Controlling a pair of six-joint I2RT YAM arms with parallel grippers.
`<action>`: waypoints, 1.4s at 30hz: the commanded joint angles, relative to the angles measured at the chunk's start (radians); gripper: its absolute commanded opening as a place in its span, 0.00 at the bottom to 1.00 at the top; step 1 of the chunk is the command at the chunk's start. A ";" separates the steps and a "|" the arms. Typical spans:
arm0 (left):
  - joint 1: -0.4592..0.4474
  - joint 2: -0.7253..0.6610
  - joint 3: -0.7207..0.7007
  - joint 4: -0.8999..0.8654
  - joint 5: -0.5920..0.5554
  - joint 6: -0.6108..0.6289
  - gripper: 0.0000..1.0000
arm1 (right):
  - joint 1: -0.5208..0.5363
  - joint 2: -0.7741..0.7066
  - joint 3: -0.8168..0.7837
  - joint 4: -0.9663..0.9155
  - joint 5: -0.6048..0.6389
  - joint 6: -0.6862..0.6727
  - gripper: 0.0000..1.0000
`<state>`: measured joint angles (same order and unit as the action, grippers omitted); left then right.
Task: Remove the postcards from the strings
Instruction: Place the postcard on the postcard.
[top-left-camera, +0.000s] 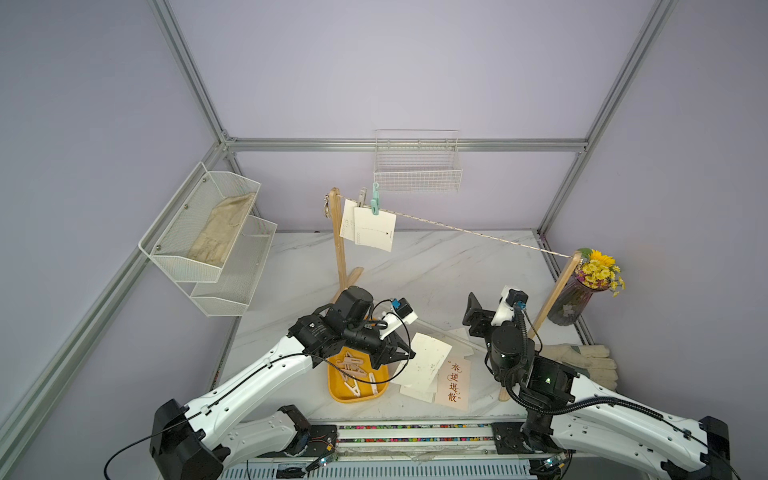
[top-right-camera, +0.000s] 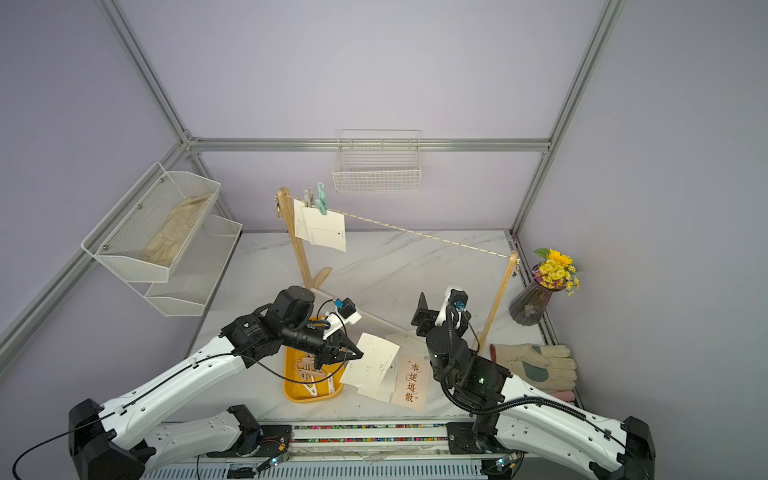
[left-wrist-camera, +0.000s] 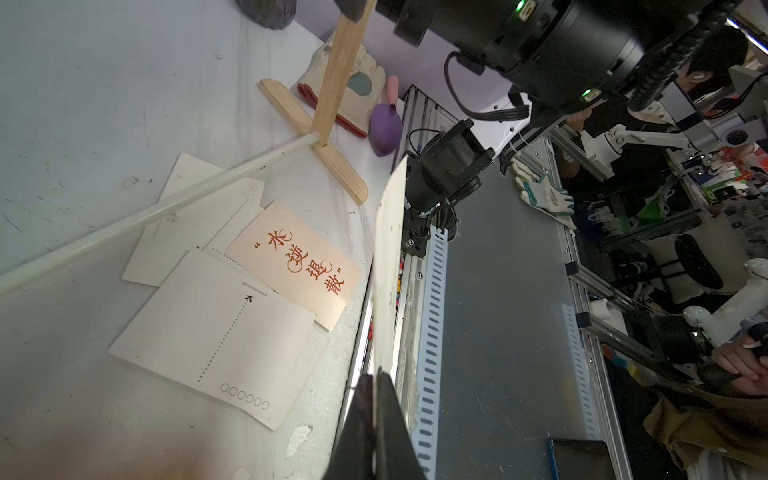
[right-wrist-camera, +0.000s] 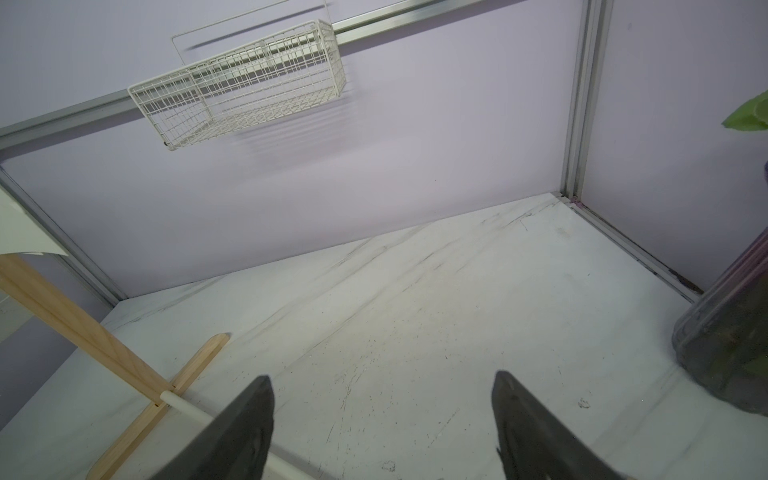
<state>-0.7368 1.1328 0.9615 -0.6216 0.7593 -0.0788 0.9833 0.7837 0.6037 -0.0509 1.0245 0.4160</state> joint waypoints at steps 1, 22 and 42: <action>-0.004 0.039 0.039 0.017 -0.015 -0.083 0.00 | -0.002 0.001 0.006 -0.012 0.035 0.001 0.83; -0.005 0.376 0.033 0.211 -0.024 -0.415 0.00 | -0.003 -0.041 -0.024 -0.013 0.051 -0.013 0.84; 0.069 0.434 0.047 0.087 -0.145 -0.483 0.17 | -0.003 -0.054 -0.042 0.003 0.028 -0.003 0.84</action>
<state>-0.6796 1.5894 0.9619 -0.5049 0.6334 -0.5671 0.9833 0.7296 0.5636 -0.0612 1.0534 0.4065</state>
